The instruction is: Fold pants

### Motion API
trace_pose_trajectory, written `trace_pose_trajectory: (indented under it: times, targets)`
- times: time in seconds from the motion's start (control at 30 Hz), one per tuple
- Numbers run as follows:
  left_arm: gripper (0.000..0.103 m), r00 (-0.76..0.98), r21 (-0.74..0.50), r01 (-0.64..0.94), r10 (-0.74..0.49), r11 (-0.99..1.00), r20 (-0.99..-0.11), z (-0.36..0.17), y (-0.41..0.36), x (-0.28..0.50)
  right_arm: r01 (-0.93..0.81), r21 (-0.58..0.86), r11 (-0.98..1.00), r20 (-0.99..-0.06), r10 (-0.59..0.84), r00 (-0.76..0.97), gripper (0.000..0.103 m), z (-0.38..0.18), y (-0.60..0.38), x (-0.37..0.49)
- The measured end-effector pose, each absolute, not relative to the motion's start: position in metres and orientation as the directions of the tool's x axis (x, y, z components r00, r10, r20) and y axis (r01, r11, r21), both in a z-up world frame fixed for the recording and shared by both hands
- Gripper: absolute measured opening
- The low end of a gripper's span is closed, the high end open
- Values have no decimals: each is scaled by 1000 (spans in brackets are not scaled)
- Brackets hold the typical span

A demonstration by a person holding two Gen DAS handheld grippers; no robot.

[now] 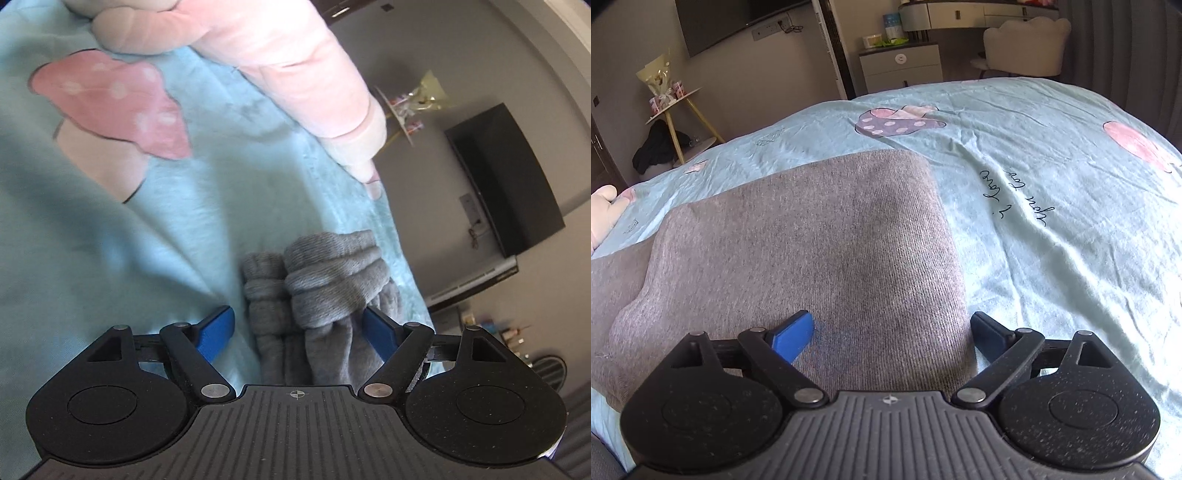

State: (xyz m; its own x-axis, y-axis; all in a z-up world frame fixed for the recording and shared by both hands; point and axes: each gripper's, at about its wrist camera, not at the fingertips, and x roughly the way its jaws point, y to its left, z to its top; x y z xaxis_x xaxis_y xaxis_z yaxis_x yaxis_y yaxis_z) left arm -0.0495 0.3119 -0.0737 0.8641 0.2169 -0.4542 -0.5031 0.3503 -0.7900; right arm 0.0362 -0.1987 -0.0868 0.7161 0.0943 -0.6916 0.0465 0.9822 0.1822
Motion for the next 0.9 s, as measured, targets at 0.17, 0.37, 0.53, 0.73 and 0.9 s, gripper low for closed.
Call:
trace_pose_trajectory:
  times: [0.17,0.37,0.53,0.73,0.9]
  targets:
    - [82,877,-794,-480,173,373,-449,-79,319,-31,38,166,985,-693,89,716,97,-89,-195,39]
    - [46,882,-819,-466,105,335,-459,-82,332,-30,38,168,985,-690,90,718,97,-88,-195,39]
    - [41,904,-739,-413,141,533,-404,-25,297,-30,37,184,982,-674,99,733,97,-86,-197,37]
    - [41,952,-536,-244,95,808,-290,57,207,-17,34,213,976,-638,112,762,97,-79,-201,30]
    - [41,970,-371,-37,-56,928,-237,86,103,-1,30,232,972,-611,122,782,97,-73,-204,22]
